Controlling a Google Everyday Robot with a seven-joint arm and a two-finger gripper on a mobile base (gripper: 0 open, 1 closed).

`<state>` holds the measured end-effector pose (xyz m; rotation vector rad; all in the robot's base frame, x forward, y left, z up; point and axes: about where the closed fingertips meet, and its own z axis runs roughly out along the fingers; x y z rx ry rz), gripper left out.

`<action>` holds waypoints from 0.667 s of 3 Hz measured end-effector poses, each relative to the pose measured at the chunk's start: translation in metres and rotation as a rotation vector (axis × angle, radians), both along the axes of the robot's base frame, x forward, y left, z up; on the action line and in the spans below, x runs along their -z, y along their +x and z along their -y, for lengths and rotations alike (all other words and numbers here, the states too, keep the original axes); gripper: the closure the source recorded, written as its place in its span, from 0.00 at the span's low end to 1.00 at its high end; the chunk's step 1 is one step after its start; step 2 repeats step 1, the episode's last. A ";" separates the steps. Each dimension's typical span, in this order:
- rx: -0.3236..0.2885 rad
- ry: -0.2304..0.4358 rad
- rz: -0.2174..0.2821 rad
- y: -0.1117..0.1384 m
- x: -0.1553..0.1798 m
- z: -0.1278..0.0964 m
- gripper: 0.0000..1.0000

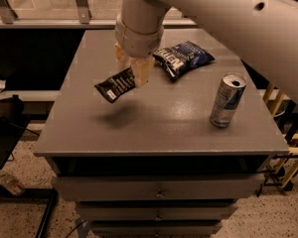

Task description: Pick rxbar chocolate

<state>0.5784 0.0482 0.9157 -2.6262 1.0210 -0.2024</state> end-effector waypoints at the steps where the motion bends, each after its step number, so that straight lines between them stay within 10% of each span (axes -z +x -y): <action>1: 0.012 0.054 0.017 0.007 -0.019 0.004 1.00; 2: 0.012 0.054 0.017 0.007 -0.019 0.004 1.00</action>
Offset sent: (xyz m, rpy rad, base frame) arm 0.0000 0.0000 0.0000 0.0000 0.0000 0.0000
